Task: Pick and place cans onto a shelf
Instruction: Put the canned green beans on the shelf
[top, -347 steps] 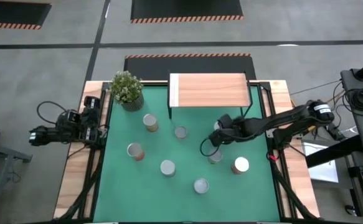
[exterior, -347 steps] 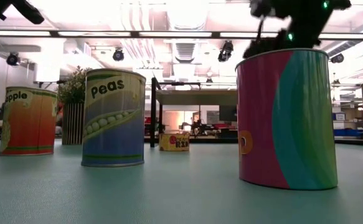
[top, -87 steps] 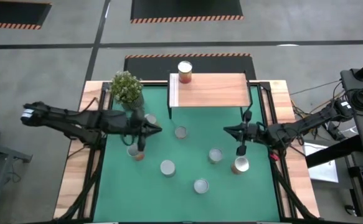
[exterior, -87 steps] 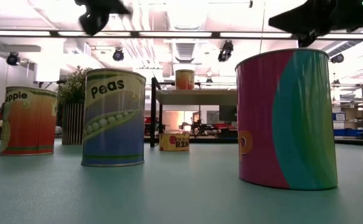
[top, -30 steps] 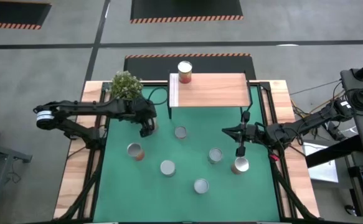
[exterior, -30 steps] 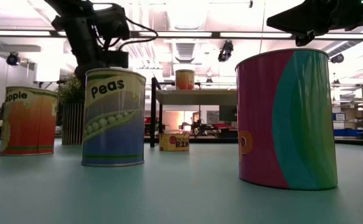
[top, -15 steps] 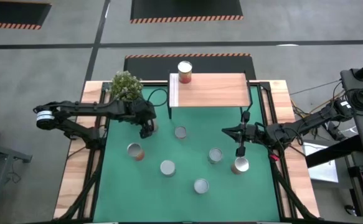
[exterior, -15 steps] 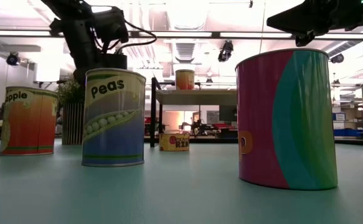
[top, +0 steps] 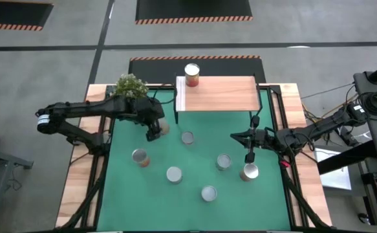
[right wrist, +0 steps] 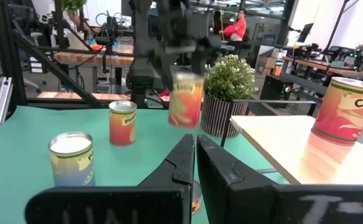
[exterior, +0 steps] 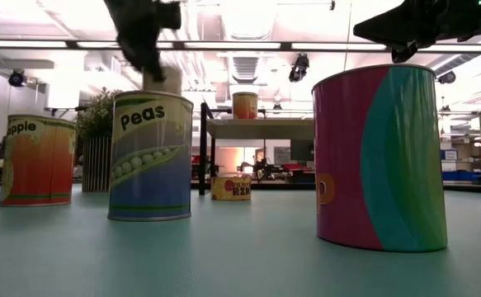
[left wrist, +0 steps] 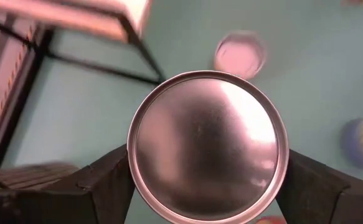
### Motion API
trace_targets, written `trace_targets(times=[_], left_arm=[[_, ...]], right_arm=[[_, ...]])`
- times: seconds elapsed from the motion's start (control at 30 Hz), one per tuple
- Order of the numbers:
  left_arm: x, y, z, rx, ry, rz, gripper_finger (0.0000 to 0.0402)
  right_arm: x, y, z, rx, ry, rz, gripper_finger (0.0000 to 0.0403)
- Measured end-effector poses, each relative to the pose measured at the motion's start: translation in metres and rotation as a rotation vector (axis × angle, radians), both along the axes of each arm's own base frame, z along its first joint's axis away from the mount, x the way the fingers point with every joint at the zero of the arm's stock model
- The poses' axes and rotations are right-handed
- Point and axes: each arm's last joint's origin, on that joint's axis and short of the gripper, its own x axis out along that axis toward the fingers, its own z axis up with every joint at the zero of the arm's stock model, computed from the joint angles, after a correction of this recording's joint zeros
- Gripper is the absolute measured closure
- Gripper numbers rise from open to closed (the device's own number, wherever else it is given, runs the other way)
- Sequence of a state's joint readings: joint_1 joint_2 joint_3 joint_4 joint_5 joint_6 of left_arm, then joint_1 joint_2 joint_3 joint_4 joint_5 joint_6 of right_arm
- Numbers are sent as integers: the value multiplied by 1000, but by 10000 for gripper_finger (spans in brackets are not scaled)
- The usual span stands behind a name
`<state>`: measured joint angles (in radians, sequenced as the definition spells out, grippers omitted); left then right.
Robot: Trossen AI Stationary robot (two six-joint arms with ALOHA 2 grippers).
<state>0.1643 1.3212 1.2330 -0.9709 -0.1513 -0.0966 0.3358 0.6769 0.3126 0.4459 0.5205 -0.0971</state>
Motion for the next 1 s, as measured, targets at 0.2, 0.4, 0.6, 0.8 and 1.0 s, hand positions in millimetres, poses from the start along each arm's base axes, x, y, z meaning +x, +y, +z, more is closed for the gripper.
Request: trace_targets(times=[0.2,0.4,0.6,0.8,1.0], left_arm=[[17,-3,50,15,-181,-23,107],[44,2,74,82,-237,-96,106],[76,17,76,151,-227,-141,106],[102,42,69,185,-195,-127,106],[116,69,58,184,-169,-64,106]], right_arm=[[0,0,0,0,0,0,394],[0,0,0,0,0,0,394],[0,0,0,0,0,0,394],[0,0,0,0,0,0,394],[0,0,0,19,-3,3,394]])
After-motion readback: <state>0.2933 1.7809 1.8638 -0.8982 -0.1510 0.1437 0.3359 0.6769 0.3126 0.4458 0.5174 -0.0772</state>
